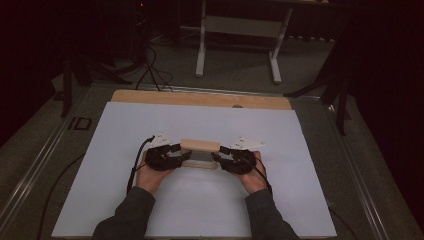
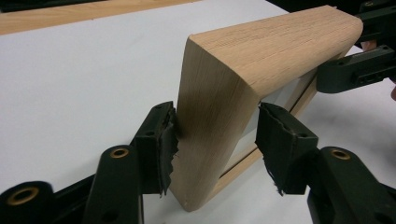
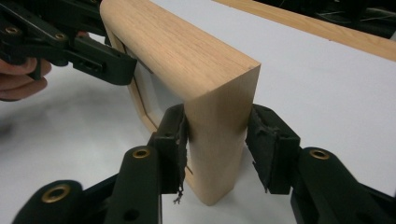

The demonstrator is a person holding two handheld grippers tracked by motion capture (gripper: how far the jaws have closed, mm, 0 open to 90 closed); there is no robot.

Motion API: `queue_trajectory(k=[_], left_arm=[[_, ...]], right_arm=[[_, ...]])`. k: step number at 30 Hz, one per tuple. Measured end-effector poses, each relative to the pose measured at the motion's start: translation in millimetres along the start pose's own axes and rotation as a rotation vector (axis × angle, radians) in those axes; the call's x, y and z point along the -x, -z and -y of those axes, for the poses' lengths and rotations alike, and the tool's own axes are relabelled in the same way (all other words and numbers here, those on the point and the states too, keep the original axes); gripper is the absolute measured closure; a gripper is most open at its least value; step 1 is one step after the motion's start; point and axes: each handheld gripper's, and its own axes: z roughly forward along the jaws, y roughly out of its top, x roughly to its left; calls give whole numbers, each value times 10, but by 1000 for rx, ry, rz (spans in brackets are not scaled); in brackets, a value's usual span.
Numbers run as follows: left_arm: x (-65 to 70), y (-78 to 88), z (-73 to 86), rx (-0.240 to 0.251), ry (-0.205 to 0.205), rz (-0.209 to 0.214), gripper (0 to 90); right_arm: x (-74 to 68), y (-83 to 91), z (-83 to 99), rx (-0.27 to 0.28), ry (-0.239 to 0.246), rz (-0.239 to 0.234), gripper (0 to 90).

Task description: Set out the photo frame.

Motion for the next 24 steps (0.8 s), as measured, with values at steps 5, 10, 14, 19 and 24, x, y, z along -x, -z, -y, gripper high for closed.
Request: queue_trajectory(k=[5, 10, 14, 19, 24], left_arm=[[-29, 21, -14, 1, 19, -3, 528], [-28, 23, -16, 1, 19, -18, 545], [-43, 13, -22, 6, 31, -31, 550], [-79, -10, -27, 16, 56, -34, 555], [-72, -44, -52, 9, 49, -45, 558]], right_arm=[[41, -24, -34, -8, 2, -2, 585], [54, -59, -86, -27, 25, 10, 578], [76, -91, -131, -37, 29, 14, 575], [109, -133, -175, -39, 15, 15, 572], [136, -162, -161, -47, -10, 22, 565]])
